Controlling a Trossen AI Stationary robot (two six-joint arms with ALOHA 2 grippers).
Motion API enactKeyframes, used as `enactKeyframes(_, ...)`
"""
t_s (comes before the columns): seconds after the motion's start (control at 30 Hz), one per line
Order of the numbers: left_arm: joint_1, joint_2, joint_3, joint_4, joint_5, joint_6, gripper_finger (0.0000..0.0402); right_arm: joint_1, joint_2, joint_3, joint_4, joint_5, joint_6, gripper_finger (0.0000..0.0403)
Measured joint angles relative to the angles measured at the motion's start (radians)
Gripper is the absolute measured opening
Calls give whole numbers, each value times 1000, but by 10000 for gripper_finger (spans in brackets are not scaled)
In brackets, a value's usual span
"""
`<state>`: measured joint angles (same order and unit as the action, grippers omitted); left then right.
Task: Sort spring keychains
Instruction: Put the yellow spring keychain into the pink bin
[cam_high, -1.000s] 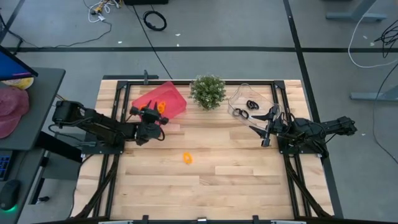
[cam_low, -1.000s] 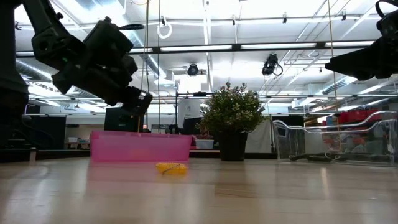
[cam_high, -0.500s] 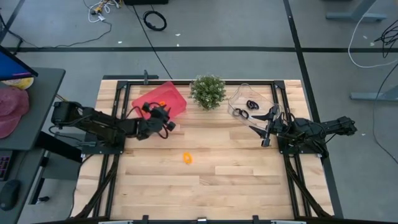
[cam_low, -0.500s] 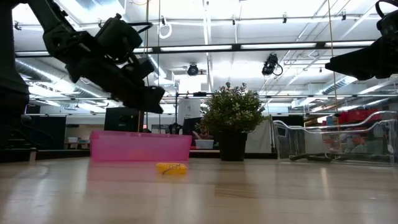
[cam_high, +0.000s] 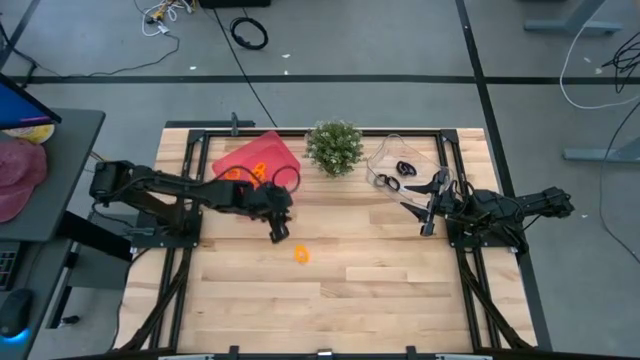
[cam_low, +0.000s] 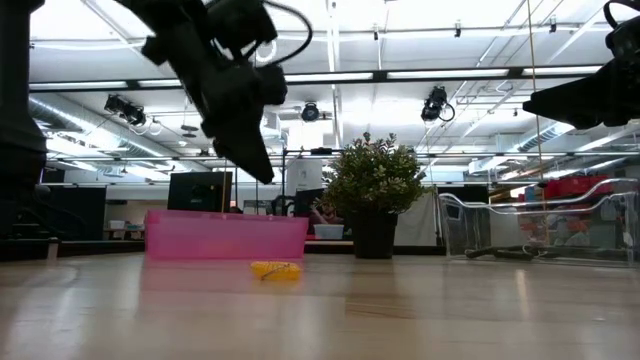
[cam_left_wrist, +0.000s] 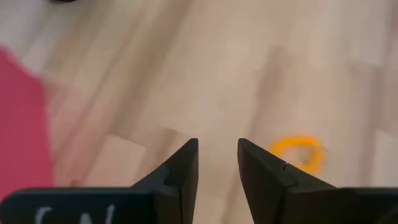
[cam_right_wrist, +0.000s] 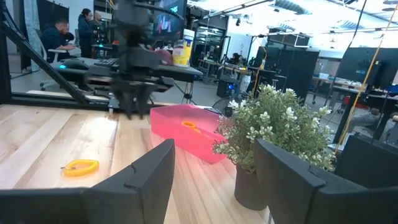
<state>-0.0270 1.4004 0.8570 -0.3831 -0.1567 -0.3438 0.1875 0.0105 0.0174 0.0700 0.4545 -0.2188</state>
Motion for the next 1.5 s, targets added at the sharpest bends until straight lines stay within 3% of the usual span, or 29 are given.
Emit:
enactKeyframes(0.3,-174,140,203,-137,-35,41,115,0,0,0,0,0,0,222)
enactKeyframes(0.6,-241,309,380,-299,-51,89,115,0,0,0,0,0,0,222)
enactKeyframes(1.17,-234,373,412,-311,0,67,115,0,0,0,0,0,0,222)
enactKeyframes(1.5,-178,541,412,-283,92,73,115,0,1,0,5,-1,0,222)
